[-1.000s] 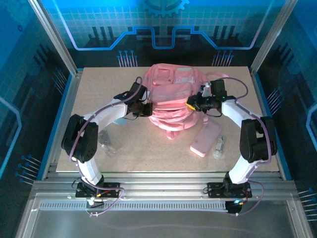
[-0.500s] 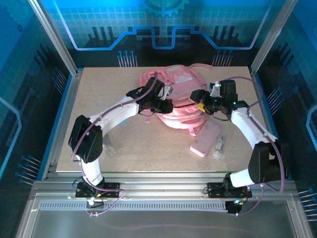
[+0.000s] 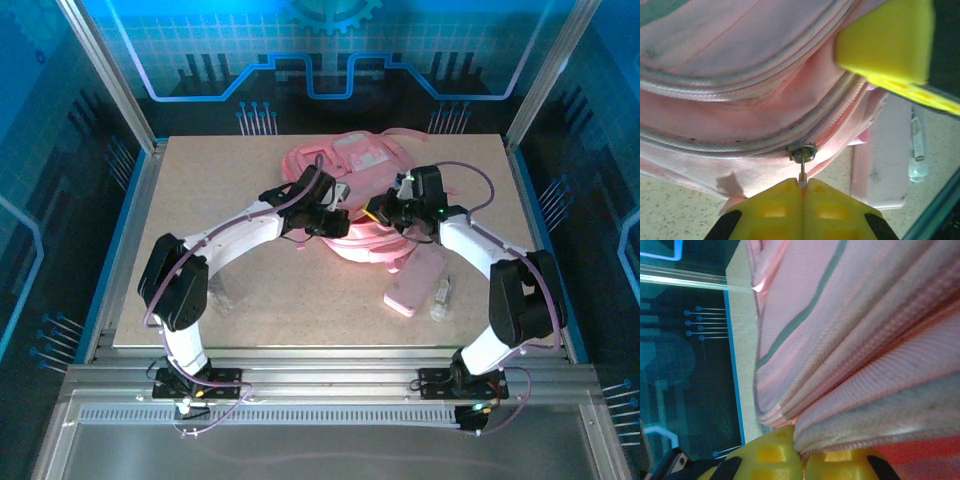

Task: Pack books, pencil case, and school supplies into a backpack

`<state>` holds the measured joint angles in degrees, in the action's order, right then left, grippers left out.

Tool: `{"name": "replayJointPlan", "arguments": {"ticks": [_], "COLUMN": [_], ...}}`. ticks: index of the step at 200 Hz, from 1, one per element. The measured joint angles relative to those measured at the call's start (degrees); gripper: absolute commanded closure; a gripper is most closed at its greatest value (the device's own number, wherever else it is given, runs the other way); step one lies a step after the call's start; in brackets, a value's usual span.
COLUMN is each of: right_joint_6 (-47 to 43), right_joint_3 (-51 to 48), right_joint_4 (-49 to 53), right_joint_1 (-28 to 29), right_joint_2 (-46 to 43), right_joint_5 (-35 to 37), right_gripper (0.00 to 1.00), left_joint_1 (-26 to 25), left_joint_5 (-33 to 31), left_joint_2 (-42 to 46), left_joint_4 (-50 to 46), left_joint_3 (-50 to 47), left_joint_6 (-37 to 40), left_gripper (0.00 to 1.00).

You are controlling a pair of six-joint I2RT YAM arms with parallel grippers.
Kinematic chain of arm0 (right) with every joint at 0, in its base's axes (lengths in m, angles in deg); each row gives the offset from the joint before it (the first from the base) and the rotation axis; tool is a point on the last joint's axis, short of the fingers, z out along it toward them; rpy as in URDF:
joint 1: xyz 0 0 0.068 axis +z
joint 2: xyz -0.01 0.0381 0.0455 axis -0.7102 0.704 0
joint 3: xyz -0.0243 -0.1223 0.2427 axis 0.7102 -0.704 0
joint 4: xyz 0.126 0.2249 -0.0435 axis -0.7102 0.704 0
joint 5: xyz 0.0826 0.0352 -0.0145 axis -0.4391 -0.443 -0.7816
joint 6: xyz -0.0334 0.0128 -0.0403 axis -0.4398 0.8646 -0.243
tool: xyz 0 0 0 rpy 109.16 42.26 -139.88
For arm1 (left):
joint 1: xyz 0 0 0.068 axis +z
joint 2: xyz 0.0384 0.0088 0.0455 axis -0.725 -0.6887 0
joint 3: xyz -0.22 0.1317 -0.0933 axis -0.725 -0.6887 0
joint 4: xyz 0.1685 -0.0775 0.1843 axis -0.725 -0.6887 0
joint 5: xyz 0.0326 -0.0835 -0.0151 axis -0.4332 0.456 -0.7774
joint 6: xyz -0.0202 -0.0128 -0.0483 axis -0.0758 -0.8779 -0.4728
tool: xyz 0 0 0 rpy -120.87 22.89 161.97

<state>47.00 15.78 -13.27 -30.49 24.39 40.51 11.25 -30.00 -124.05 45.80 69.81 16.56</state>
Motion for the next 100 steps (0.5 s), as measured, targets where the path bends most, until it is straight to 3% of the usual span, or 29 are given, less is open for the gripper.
{"name": "replayJointPlan", "arguments": {"ticks": [100], "right_joint_6": [-3.1], "right_joint_3": [-0.4], "right_joint_4": [3.1], "right_joint_1": [1.3], "right_joint_2": [-6.3], "right_joint_5": [1.0], "right_gripper": [1.0], "left_joint_1": [13.2], "left_joint_5": [-11.5], "left_joint_2": [0.6], "left_joint_4": [8.5], "left_joint_3": [-6.8], "left_joint_6": [-0.9], "left_gripper": [1.0]}}
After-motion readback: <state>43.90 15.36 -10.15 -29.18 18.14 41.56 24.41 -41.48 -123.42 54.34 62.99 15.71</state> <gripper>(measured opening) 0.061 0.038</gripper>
